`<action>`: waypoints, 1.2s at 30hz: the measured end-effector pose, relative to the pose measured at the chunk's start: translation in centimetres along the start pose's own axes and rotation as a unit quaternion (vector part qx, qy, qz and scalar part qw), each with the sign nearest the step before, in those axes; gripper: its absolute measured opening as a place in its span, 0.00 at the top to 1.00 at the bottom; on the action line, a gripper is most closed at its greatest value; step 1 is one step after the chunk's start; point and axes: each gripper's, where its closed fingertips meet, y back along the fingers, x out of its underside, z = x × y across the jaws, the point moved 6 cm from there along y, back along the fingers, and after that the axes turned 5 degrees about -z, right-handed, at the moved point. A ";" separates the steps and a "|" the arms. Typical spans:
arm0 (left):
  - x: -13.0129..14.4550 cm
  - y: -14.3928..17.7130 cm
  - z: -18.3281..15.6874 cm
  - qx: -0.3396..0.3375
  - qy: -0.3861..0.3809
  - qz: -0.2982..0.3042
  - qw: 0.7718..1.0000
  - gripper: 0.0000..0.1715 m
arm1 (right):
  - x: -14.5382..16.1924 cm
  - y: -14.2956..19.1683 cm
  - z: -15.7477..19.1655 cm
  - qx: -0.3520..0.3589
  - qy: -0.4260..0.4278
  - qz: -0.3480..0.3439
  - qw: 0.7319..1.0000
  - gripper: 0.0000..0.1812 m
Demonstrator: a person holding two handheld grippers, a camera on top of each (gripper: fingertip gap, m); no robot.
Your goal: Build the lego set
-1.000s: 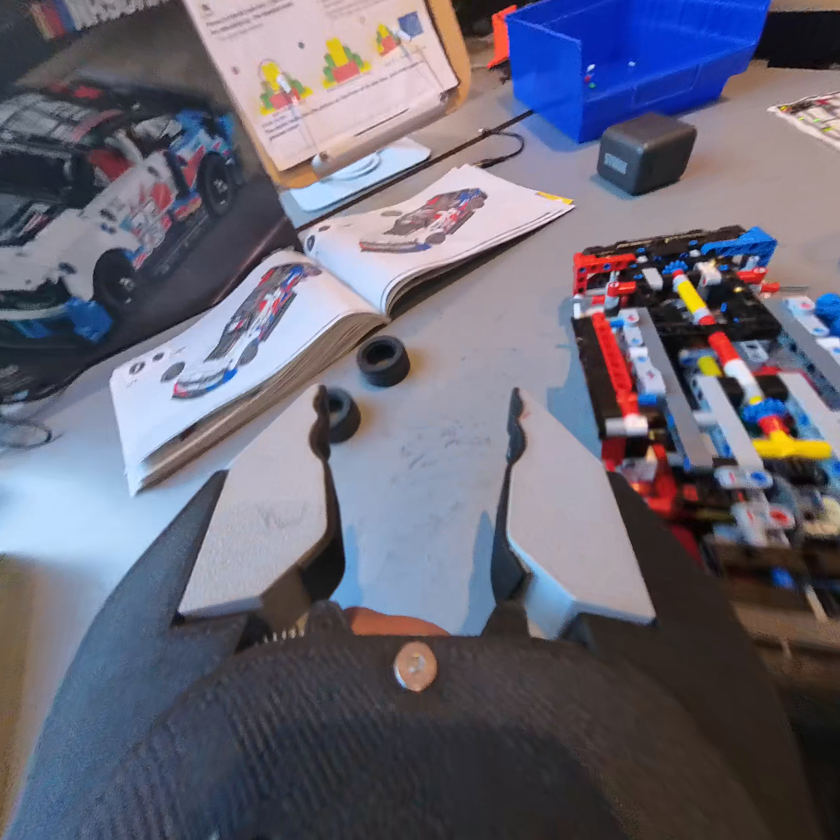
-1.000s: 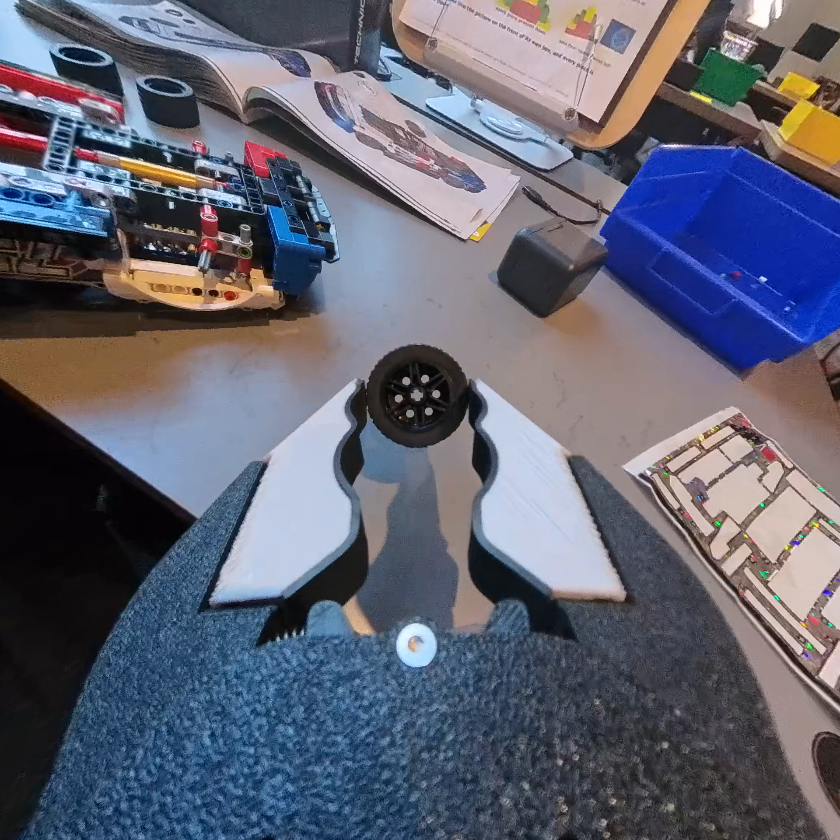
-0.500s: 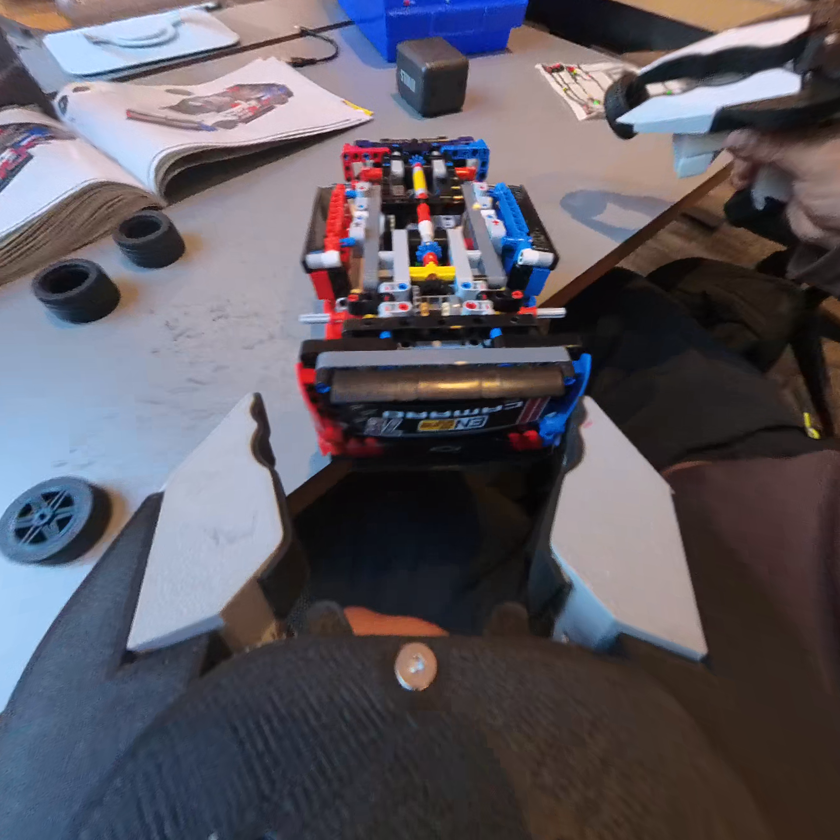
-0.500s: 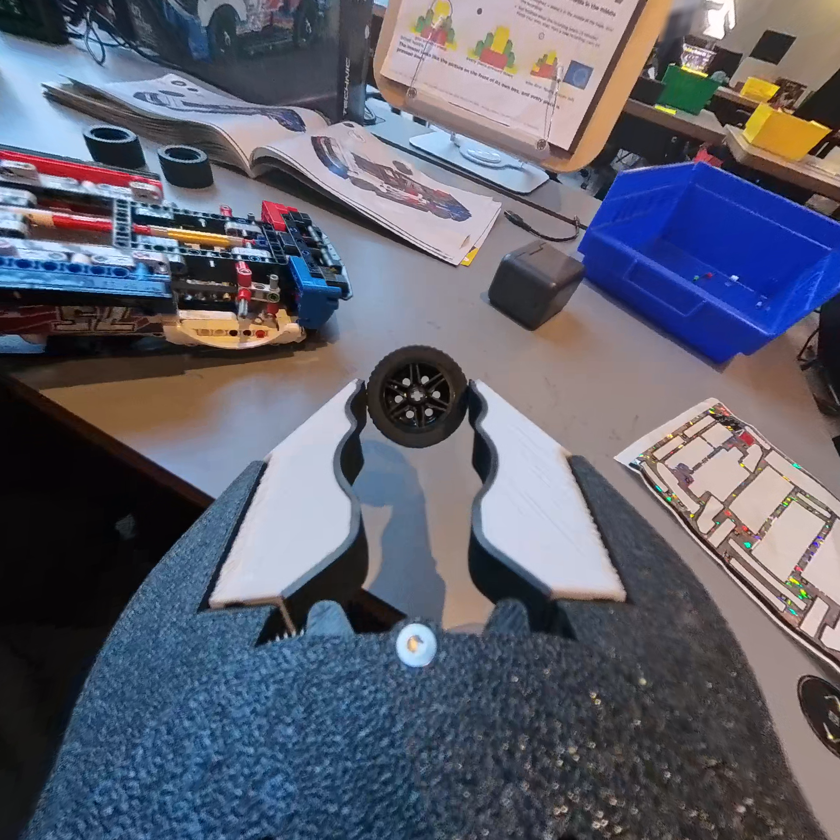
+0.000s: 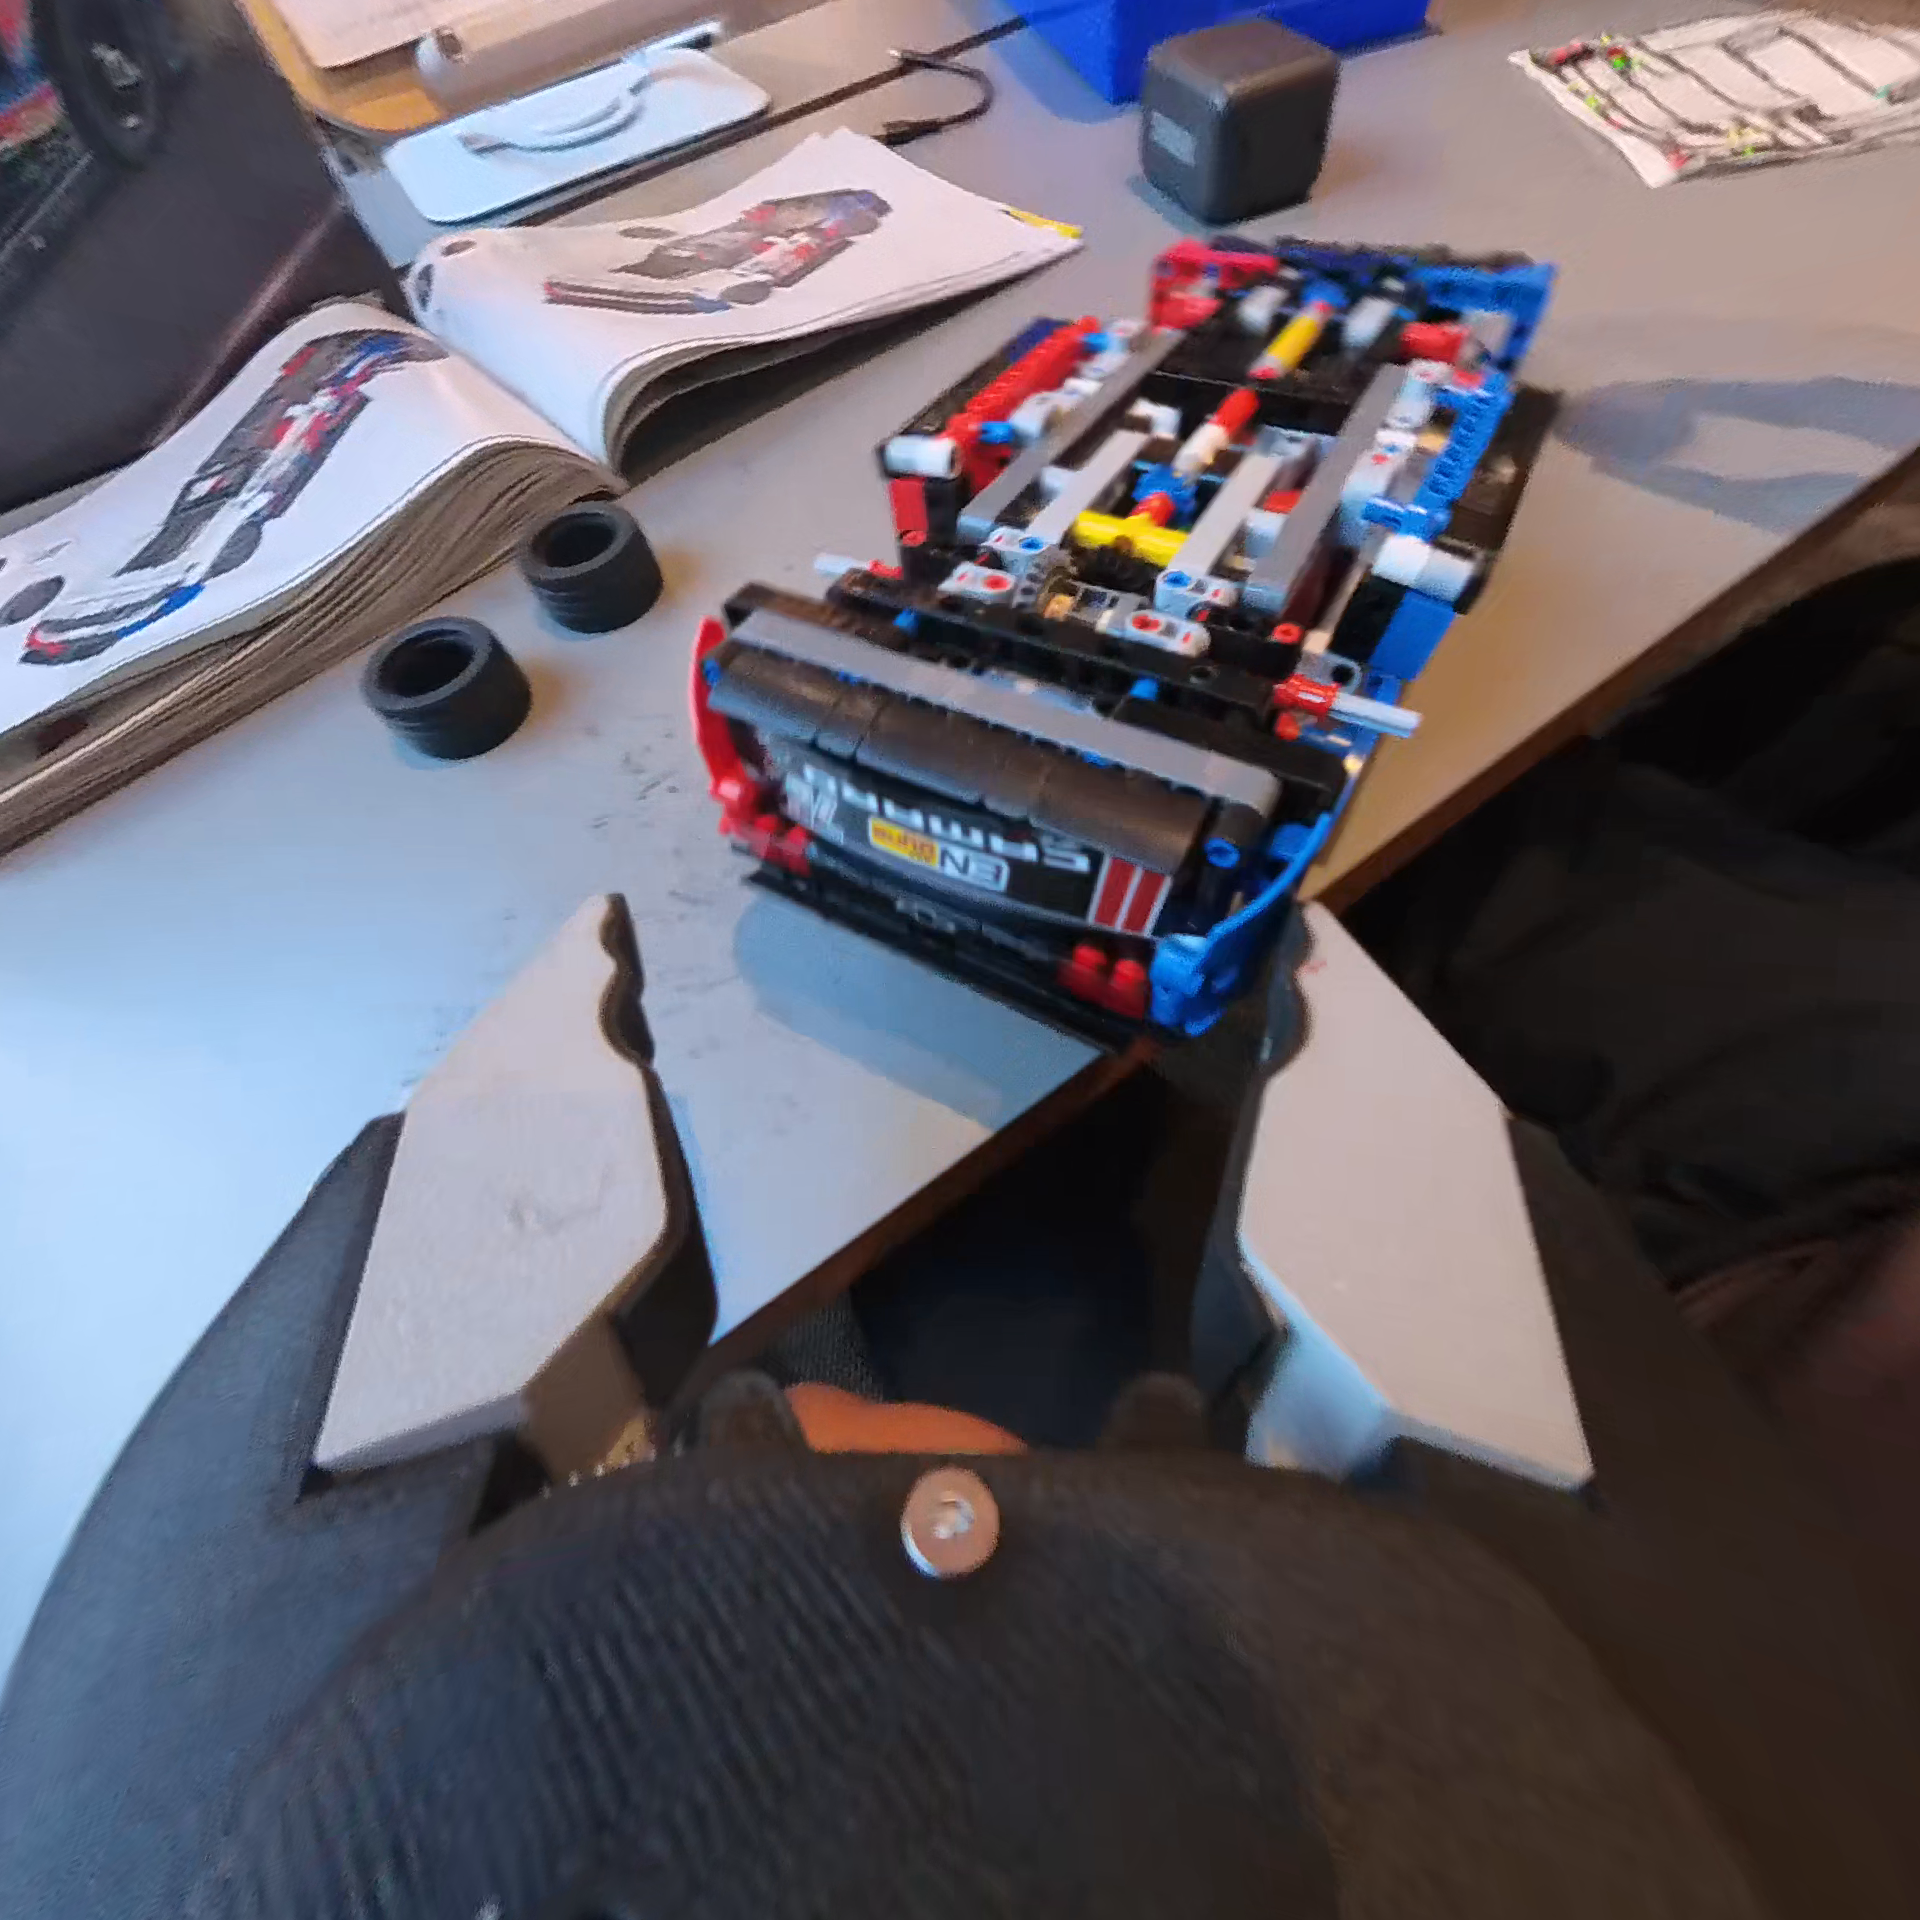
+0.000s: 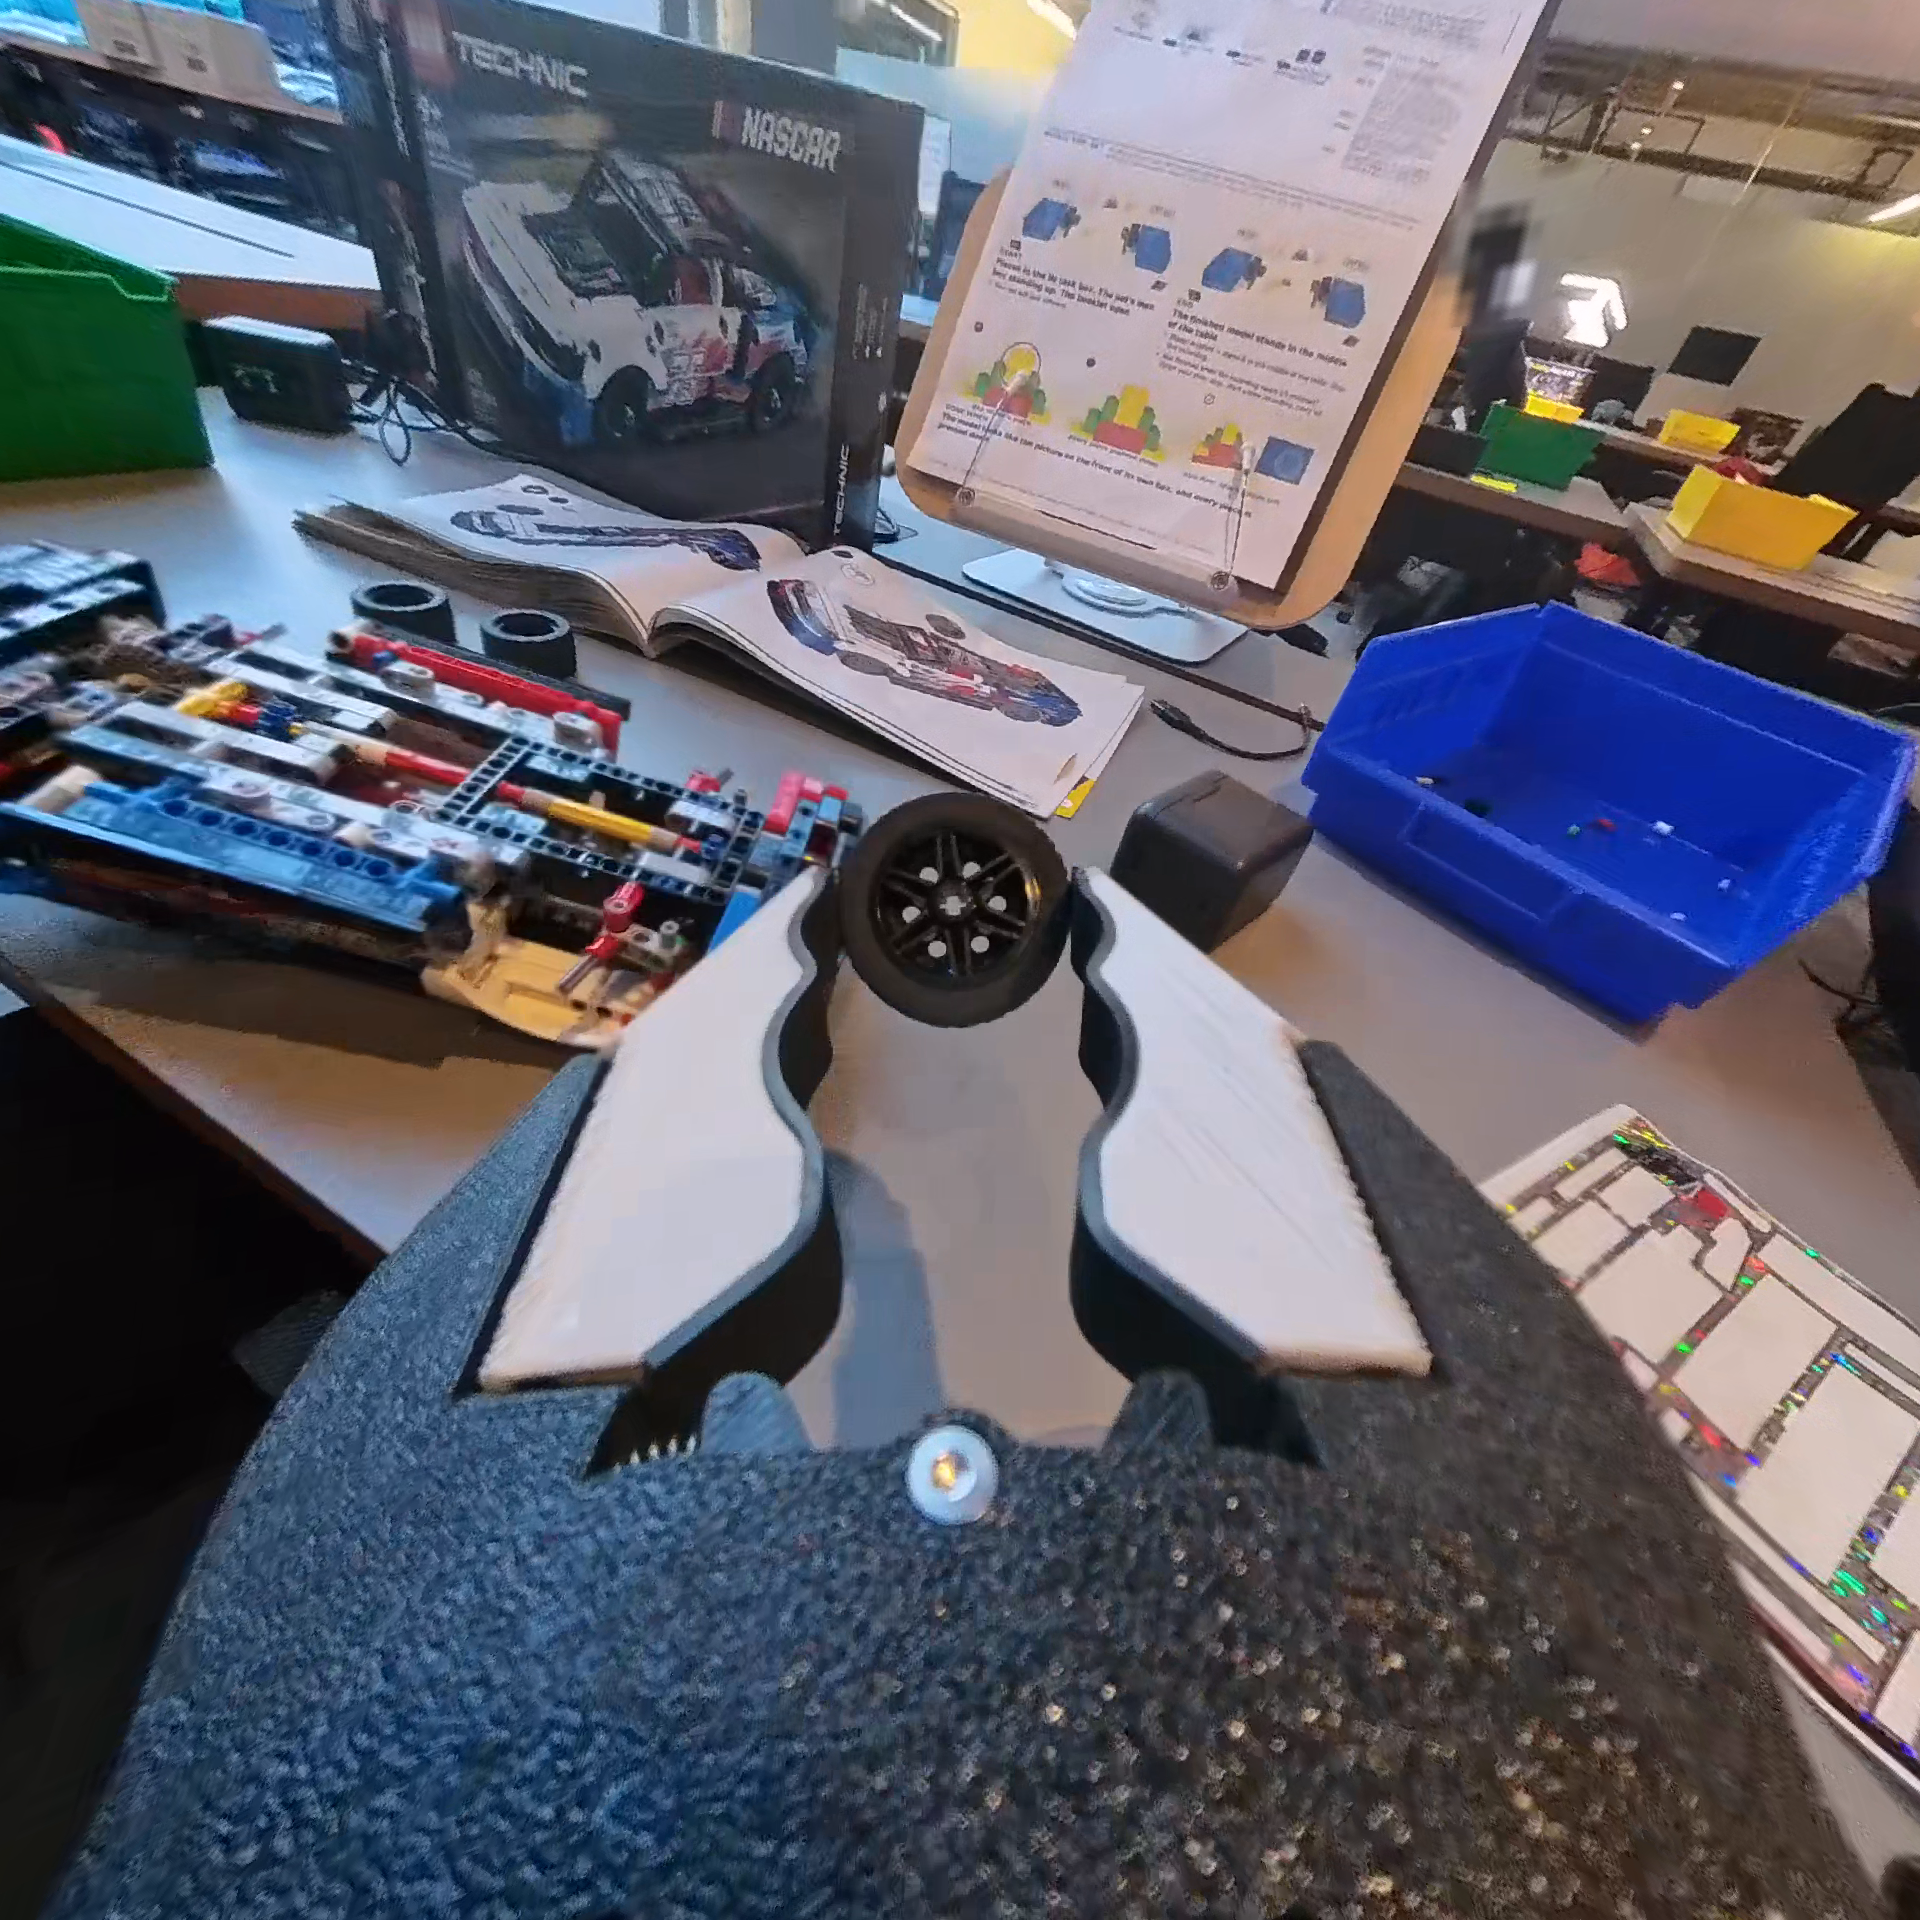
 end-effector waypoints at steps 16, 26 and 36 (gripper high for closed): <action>-1.2 1.3 7.1 -0.002 0.061 -0.130 0.990 0.41 | 3.8 -7.2 -4.4 0.007 -0.014 0.027 1.000 0.78; -2.9 -1.2 9.3 -0.046 0.052 -0.225 0.972 0.51 | 3.7 -9.0 -3.9 0.000 0.045 0.004 0.999 0.78; -5.7 -3.0 10.7 -0.082 0.001 -0.307 0.948 0.64 | 3.6 -8.7 -4.2 0.010 0.045 -0.010 0.999 0.78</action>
